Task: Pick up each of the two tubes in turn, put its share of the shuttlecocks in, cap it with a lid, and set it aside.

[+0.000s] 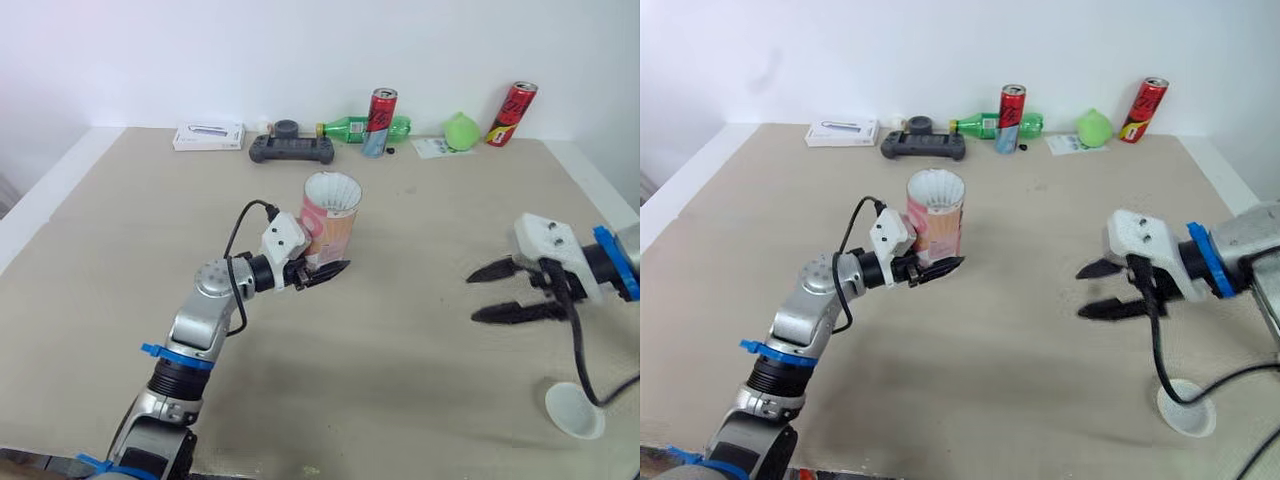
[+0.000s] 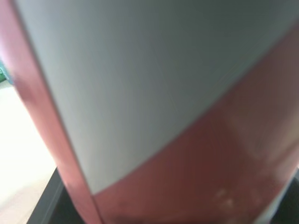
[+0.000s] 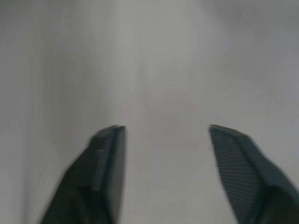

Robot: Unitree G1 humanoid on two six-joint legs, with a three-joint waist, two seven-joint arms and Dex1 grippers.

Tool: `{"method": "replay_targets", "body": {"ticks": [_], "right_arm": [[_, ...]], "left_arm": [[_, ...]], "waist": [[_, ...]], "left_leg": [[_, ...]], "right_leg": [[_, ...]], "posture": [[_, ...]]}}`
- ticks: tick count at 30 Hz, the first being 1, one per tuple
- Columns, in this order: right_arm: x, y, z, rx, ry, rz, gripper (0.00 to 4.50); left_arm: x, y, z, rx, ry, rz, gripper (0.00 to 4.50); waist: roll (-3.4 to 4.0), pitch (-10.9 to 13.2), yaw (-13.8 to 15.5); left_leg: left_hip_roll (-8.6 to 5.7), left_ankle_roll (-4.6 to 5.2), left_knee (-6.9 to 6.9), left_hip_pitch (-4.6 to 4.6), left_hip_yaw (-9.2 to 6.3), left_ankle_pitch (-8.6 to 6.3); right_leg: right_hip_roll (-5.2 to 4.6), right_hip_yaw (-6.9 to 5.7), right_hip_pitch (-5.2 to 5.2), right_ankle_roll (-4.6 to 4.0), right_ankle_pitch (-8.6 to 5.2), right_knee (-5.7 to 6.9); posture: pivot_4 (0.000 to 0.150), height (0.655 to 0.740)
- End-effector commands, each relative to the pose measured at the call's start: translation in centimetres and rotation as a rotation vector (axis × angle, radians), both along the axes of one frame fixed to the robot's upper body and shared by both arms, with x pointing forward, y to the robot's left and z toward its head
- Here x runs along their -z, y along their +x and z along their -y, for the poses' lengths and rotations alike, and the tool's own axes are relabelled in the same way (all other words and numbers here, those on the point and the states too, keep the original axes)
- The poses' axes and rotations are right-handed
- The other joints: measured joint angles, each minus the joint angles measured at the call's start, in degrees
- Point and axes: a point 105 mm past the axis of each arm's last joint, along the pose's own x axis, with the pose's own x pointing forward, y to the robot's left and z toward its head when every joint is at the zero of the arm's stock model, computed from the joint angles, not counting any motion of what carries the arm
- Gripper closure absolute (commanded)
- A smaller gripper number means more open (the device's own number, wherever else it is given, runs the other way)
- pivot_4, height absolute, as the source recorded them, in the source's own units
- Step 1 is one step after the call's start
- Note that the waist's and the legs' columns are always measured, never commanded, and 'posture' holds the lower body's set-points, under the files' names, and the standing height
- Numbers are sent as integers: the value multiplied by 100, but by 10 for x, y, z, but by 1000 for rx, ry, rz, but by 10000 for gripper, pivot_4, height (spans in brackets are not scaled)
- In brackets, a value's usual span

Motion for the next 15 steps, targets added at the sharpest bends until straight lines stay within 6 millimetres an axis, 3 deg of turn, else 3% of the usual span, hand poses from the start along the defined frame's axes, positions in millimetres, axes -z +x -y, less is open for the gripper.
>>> {"method": "replay_targets", "body": {"ticks": [1, 4, 8, 12, 15], "right_arm": [[2, -13, 23, 10, -110, -14, 417], [13, -21, 46, 58, -174, -64, 417], [17, -26, 65, 105, -223, -85, 417], [31, -29, 93, 179, -277, -117, 417], [44, -31, 102, 206, -279, -143, 417]], "left_arm": [[12, -7, 3, -32, -33, 26, 15749], [42, -11, 3, -59, 3, -24, 15749], [65, -17, 4, -52, 68, -42, 15749], [78, -15, 0, -84, 65, -70, 15749], [82, -15, 1, -88, 72, -69, 15749]], "waist": [[1, 0, -7], [2, 0, -7], [0, 0, -9], [-5, 1, -6], [-11, 4, -10]], "left_leg": [[2, -3, 0, -4, 4, 2], [2, -8, 2, -5, 10, 5], [1, -10, 11, 4, 24, 6], [-1, -12, 12, 28, 29, 7], [-2, -12, 8, 58, 39, 4]], "right_leg": [[0, 3, -6, -3, 3, 0], [0, 8, -8, -8, 8, 0], [0, 14, -3, -21, 7, 0], [-8, 14, 22, -23, 6, -4], [-21, 15, 49, -27, 3, -10]], "posture": [[1500, 7400], [1500, 7400], [1500, 7400], [1500, 7400], [1500, 7400]]}}
